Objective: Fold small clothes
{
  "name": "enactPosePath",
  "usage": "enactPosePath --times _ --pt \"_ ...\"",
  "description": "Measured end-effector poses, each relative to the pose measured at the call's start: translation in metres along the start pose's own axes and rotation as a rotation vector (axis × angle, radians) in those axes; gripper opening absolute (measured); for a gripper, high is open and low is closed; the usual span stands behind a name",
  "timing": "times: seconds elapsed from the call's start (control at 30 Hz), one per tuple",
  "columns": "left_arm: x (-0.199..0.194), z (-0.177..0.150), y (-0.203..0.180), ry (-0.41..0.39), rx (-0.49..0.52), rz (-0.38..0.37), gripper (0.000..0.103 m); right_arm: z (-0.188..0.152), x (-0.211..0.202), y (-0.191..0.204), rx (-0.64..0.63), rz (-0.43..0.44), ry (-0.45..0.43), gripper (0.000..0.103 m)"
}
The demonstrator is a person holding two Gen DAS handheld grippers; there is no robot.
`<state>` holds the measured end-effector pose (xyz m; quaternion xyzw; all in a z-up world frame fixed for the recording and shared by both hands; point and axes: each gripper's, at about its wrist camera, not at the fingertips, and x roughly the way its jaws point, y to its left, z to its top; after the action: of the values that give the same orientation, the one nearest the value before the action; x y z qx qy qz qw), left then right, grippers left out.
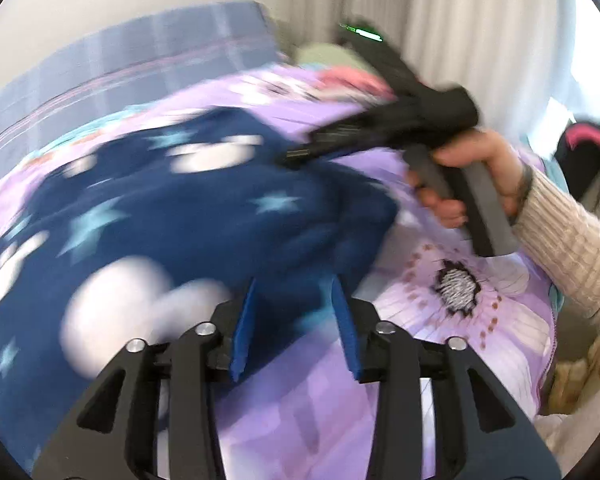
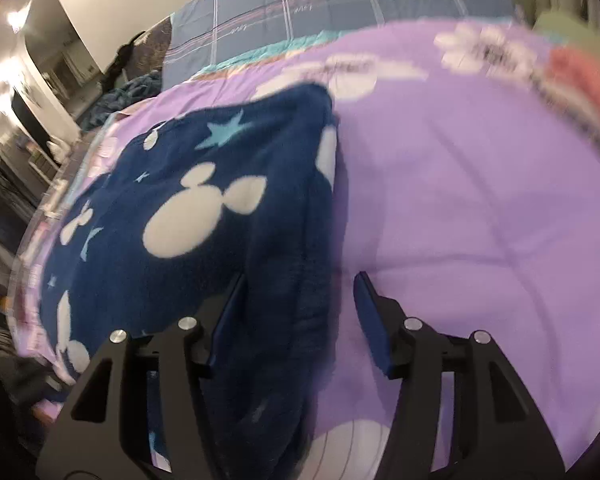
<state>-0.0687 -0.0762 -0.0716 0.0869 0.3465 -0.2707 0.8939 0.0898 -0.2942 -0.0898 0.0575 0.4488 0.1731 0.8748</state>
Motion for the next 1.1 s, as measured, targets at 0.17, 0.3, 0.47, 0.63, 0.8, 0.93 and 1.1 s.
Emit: enactPosePath --times 0.17,0.3,0.47,0.63,0.8,0.93,1.1 --pt "-0.059 -0.046 0.084 -0.061 -0.264 0.198 0.055 0.004 -0.044 0.046 -0.069 -0.038 -0.129 0.058" --pt "-0.092 -0.093 0.141 -0.091 -0.471 0.32 0.055 -0.006 -0.053 0.115 -0.224 -0.011 -0.158 0.063" --pt "-0.134 -0.14 0.191 -0.181 -0.653 0.359 0.053 -0.047 -0.044 0.225 -0.549 0.058 -0.127 0.07" --pt "-0.138 -0.156 0.221 -0.211 -0.75 0.222 0.042 -0.057 -0.019 0.295 -0.714 0.089 -0.071 0.069" --pt "-0.117 -0.137 0.226 -0.192 -0.671 0.108 0.044 0.014 0.026 0.323 -0.541 0.156 0.029 0.069" --pt "-0.093 -0.129 0.242 -0.147 -0.68 0.054 0.047 0.059 0.084 0.356 -0.481 0.077 0.097 0.069" --pt "-0.1 -0.128 0.238 -0.19 -0.642 -0.042 0.014 0.088 0.151 0.381 -0.444 -0.015 0.165 0.065"
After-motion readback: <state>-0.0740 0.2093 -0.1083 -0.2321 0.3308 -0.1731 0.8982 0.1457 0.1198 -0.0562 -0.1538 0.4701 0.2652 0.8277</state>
